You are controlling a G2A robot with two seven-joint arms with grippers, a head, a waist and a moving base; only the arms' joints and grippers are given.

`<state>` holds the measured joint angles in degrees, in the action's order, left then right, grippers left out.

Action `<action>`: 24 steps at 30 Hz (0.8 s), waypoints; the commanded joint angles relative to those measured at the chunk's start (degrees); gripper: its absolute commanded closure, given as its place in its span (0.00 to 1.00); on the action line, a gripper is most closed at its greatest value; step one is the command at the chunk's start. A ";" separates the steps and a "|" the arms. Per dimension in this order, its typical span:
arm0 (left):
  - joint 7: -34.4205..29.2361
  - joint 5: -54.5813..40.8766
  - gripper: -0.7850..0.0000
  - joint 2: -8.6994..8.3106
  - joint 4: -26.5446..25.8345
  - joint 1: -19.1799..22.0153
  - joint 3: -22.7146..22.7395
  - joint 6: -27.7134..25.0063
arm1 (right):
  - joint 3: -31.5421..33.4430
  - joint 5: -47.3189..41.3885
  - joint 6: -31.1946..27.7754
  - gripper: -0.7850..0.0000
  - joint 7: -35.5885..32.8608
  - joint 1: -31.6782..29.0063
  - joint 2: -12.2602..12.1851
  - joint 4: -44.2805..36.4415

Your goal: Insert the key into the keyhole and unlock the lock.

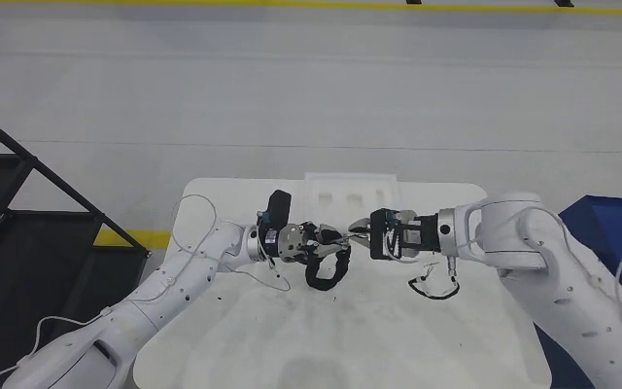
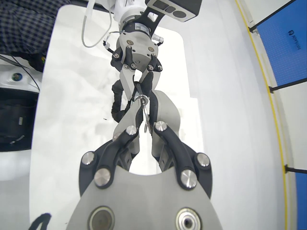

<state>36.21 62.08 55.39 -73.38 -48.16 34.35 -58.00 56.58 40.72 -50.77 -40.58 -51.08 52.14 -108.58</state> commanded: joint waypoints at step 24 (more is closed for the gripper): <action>-4.52 9.57 1.00 1.50 4.83 -0.53 1.96 1.76 | 0.08 -24.03 8.36 0.00 -13.13 0.81 -1.21 5.07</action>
<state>32.87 71.04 56.77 -69.13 -48.80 36.44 -56.39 56.35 16.56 -42.29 -53.76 -50.01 51.03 -103.52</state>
